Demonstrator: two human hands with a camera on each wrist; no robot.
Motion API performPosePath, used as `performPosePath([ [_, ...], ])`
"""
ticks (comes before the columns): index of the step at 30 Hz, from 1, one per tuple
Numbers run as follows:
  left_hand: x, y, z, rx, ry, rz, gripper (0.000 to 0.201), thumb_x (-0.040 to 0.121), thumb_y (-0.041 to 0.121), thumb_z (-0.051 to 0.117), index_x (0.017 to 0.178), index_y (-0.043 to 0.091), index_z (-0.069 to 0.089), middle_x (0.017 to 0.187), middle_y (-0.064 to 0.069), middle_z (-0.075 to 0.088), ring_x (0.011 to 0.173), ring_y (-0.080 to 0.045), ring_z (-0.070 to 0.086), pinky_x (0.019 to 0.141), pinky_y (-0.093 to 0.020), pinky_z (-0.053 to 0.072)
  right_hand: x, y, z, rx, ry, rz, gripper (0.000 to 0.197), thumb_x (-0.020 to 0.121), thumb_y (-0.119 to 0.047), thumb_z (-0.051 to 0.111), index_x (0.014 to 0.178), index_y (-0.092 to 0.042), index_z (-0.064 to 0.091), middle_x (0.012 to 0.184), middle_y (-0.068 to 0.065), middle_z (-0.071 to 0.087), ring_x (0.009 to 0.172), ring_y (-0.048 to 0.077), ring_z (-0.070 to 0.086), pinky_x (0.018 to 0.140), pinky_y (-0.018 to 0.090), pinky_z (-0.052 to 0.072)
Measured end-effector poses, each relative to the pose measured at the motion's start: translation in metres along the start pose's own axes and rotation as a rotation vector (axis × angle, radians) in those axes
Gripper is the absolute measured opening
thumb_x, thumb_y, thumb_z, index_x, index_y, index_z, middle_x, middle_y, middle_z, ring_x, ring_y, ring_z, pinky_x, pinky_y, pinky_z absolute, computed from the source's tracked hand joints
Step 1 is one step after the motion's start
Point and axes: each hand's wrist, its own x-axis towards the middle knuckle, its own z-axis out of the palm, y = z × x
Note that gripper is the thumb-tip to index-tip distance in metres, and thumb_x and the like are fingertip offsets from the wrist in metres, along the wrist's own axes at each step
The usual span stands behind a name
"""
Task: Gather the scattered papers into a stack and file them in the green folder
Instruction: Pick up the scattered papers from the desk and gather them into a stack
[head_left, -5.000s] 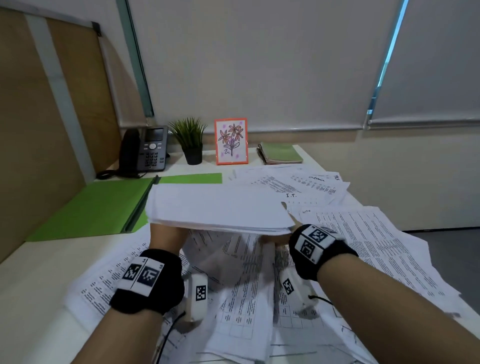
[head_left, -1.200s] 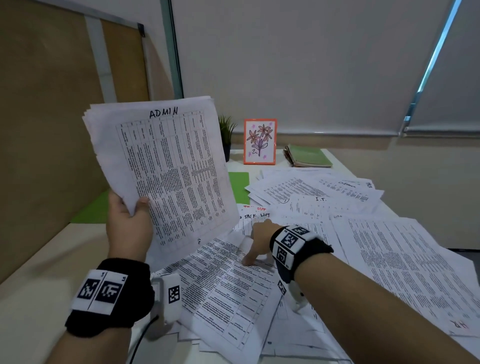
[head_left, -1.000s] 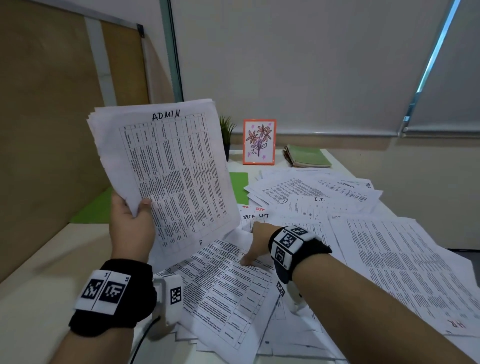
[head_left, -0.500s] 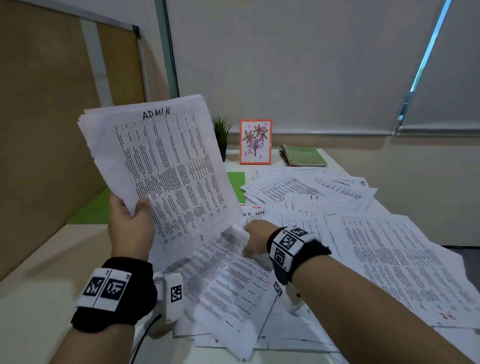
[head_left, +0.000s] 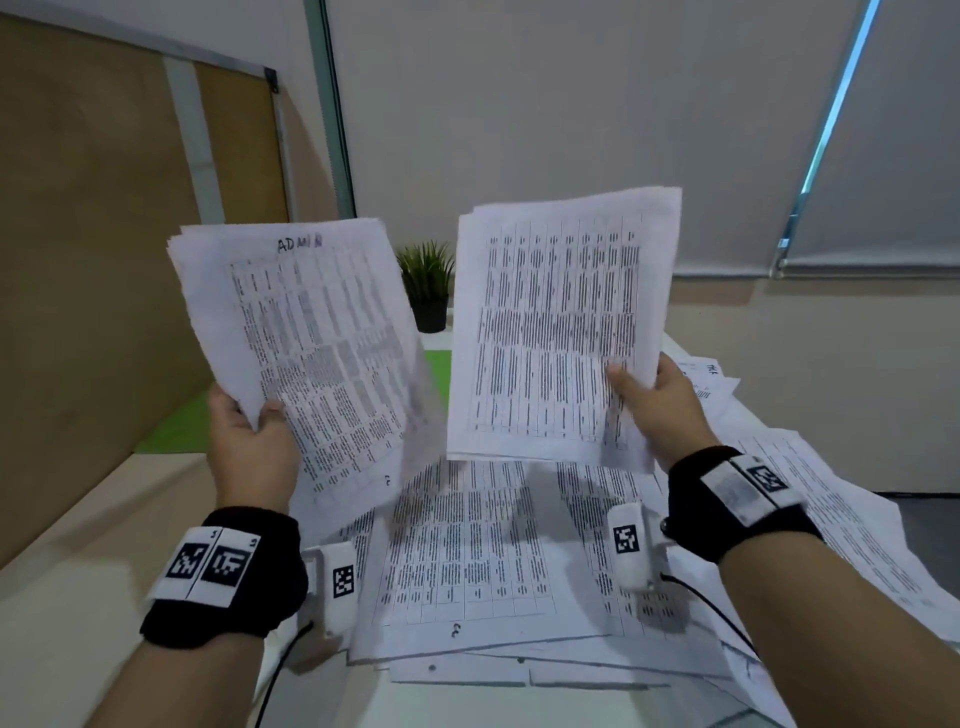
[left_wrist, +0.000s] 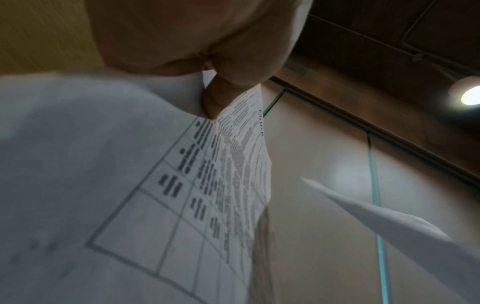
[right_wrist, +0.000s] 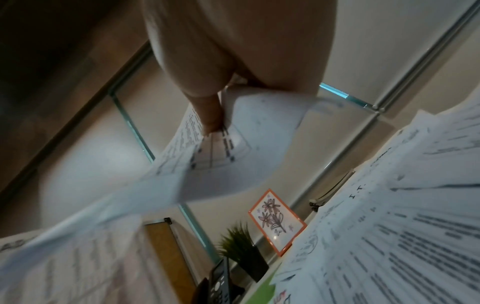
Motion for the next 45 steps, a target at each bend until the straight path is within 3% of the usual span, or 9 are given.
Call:
performPosePath([
  [8,-0.018,0.026,0.031,-0.199,-0.278,-0.128,0.034,0.095,-0.001,0.044,0.128,0.007,0.047,0.118,-0.005,0.061,0.099,-0.016,0.061,0.083,-0.026,0.048,-0.017,-0.009,0.044,0.036,-0.161,0.031,0.034,0.083,-0.035,0.068,0.109,-0.014,0.06,0.104,0.008,0.069,0.1,0.026,0.064,0.091,0.043,0.052],
  [10,-0.02,0.032,0.036,-0.296,-0.301,-0.167,0.021,0.098,0.01,0.044,0.117,0.015,0.052,0.108,0.002,0.064,0.087,-0.004,0.062,0.071,-0.018,0.052,-0.019,-0.012,0.05,0.048,-0.168,-0.001,0.034,0.084,-0.033,0.068,0.111,-0.016,0.059,0.105,0.004,0.068,0.099,0.021,0.065,0.085,0.034,0.053],
  [14,-0.024,0.035,0.043,-0.318,-0.323,-0.145,0.022,0.088,0.043,0.056,0.103,0.028,0.055,0.104,0.008,0.066,0.093,-0.009,0.065,0.08,-0.032,0.052,-0.02,-0.012,0.054,-0.01,-0.214,-0.068,0.034,0.083,-0.03,0.069,0.114,-0.025,0.057,0.103,-0.002,0.068,0.092,0.012,0.065,0.072,0.019,0.052],
  [19,-0.031,0.032,0.052,-0.284,-0.348,-0.041,0.033,0.089,0.014,0.059,0.119,0.025,0.05,0.103,0.017,0.064,0.092,0.006,0.063,0.083,-0.017,0.051,-0.022,-0.002,0.053,0.098,-0.192,-0.063,0.05,0.077,-0.015,0.076,0.114,-0.019,0.042,0.105,0.0,0.061,0.09,0.014,0.065,0.065,0.013,0.054],
  [24,-0.03,0.036,0.052,-0.335,-0.331,-0.025,0.027,0.086,0.014,0.062,0.11,0.023,0.055,0.111,0.007,0.066,0.109,-0.015,0.062,0.097,-0.036,0.048,-0.019,-0.01,0.04,0.117,-0.115,-0.147,0.074,0.073,-0.028,0.077,0.127,-0.032,0.027,0.113,0.001,0.056,0.088,0.014,0.068,0.073,0.028,0.059],
  [28,-0.03,0.03,0.051,-0.231,-0.436,-0.008,0.036,0.071,0.034,0.07,0.103,0.035,0.055,0.104,0.014,0.067,0.1,-0.009,0.066,0.091,-0.034,0.051,-0.019,-0.007,0.036,0.095,-0.139,-0.177,0.047,0.084,-0.017,0.069,0.12,-0.025,0.04,0.11,0.0,0.064,0.098,0.018,0.067,0.087,0.046,0.056],
  [31,-0.029,0.015,0.051,-0.079,-0.465,-0.083,0.047,0.073,0.043,0.076,0.109,0.037,0.046,0.116,0.011,0.062,0.108,-0.014,0.061,0.096,-0.042,0.048,-0.026,0.004,0.038,-0.028,-0.224,-0.102,0.046,0.088,-0.025,0.064,0.124,-0.024,0.036,0.114,-0.003,0.061,0.101,0.016,0.064,0.09,0.047,0.054],
  [37,-0.028,-0.004,0.049,0.09,-0.492,-0.135,0.048,0.091,0.02,0.059,0.133,0.025,0.038,0.125,0.002,0.058,0.113,-0.023,0.056,0.1,-0.048,0.044,-0.034,0.005,0.046,-0.175,-0.259,-0.105,0.022,0.097,-0.022,0.048,0.117,-0.024,0.039,0.107,0.001,0.062,0.096,0.022,0.063,0.083,0.041,0.055],
  [45,-0.027,-0.003,0.044,0.169,-0.408,-0.108,0.036,0.096,0.018,0.051,0.132,0.021,0.047,0.114,0.0,0.061,0.105,-0.024,0.058,0.094,-0.039,0.045,-0.024,0.008,0.043,-0.44,-0.377,0.166,0.045,0.09,-0.026,0.062,0.127,-0.016,0.037,0.102,-0.004,0.057,0.093,0.018,0.058,0.078,0.03,0.047],
])
